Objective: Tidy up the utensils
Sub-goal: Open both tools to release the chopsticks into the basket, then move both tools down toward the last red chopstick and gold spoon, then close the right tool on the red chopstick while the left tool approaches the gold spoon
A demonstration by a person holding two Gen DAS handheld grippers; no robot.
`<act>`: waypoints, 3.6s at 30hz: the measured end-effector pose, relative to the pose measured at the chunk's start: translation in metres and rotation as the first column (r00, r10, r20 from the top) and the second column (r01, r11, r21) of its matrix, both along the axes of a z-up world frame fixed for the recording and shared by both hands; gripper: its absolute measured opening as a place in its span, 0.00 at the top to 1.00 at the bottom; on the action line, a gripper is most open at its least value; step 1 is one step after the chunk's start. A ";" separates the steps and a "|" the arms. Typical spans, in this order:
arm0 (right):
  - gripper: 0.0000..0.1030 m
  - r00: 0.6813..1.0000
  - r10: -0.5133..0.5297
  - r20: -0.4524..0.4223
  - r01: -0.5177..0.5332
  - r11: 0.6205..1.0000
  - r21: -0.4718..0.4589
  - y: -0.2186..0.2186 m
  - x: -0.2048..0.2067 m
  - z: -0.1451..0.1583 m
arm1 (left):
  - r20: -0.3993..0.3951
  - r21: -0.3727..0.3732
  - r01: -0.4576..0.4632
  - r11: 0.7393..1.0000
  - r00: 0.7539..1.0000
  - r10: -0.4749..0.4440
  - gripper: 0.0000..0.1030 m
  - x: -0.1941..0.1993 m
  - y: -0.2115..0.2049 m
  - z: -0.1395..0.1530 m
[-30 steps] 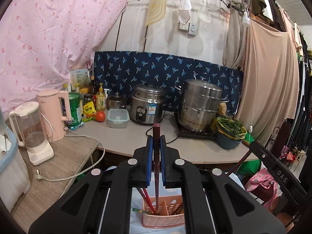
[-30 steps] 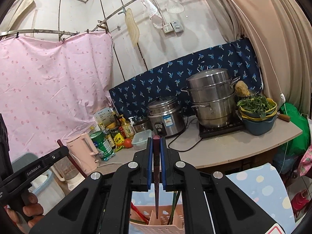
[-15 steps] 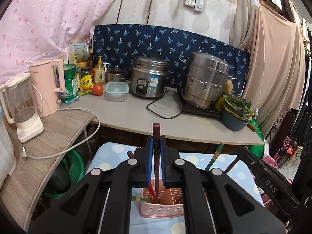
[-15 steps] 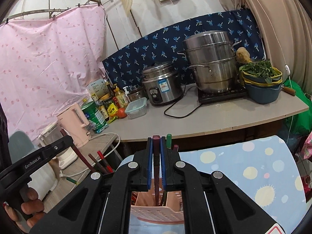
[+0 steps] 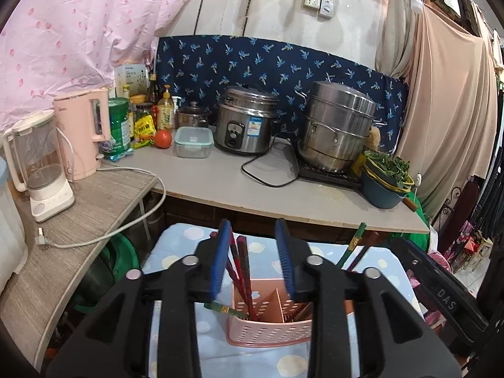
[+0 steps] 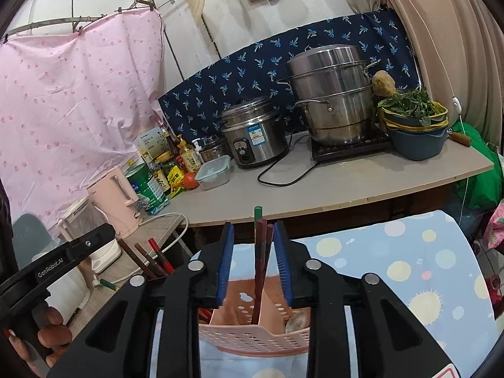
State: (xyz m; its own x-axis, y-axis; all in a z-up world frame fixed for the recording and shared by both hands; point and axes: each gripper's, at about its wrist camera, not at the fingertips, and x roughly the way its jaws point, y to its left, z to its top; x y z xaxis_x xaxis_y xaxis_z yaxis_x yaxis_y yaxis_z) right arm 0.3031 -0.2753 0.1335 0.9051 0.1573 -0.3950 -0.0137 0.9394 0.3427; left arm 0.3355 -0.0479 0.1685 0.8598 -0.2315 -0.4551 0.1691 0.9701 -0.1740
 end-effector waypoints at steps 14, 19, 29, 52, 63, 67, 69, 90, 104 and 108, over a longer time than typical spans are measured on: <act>0.69 0.998 0.063 -0.022 -0.063 0.998 -0.003 0.013 -0.054 0.003 | 0.003 0.096 -0.015 0.995 1.000 0.015 0.60 -0.052 0.000 -0.002; 0.69 0.996 0.078 -0.036 -0.080 0.996 -0.046 0.027 -0.086 0.001 | -0.033 0.127 -0.014 0.992 0.999 0.019 0.58 -0.075 0.001 -0.010; 0.63 0.992 0.079 -0.094 -0.092 0.986 -0.142 0.048 -0.158 -0.022 | -0.077 0.180 -0.026 0.983 0.996 0.040 0.55 -0.130 0.011 -0.040; 0.63 0.912 0.138 -0.387 -0.227 0.954 -0.197 0.107 -0.265 -0.168 | -0.331 0.220 0.006 0.976 0.941 0.068 0.50 -0.220 0.033 -0.175; 0.68 0.892 0.143 -0.429 -0.256 0.942 -0.218 0.124 -0.265 -0.194 | -0.402 0.238 0.020 0.971 0.912 0.080 0.50 -0.232 0.041 -0.205; 0.79 0.890 0.130 -0.438 -0.249 0.942 -0.226 0.123 -0.262 -0.198 | -0.413 0.241 0.028 0.970 0.907 0.076 0.50 -0.235 0.040 -0.209; 0.83 0.892 0.122 -0.435 -0.241 0.942 -0.231 0.121 -0.262 -0.198 | -0.415 0.239 0.034 0.971 0.907 0.070 0.50 -0.236 0.038 -0.210; 0.93 0.906 0.005 -0.423 -0.079 0.984 -0.157 0.063 -0.257 -0.194 | -0.446 0.168 0.175 0.970 0.891 -0.084 0.34 -0.248 -0.020 -0.219; 0.93 0.903 0.013 -0.429 -0.068 0.991 -0.114 0.051 -0.254 -0.200 | -0.466 0.138 0.202 0.970 0.877 -0.116 0.65 -0.233 -0.040 -0.228; 0.93 0.903 0.014 -0.429 -0.069 0.991 -0.113 0.051 -0.254 -0.200 | -0.468 0.129 0.217 0.968 0.874 -0.134 0.89 -0.235 -0.041 -0.228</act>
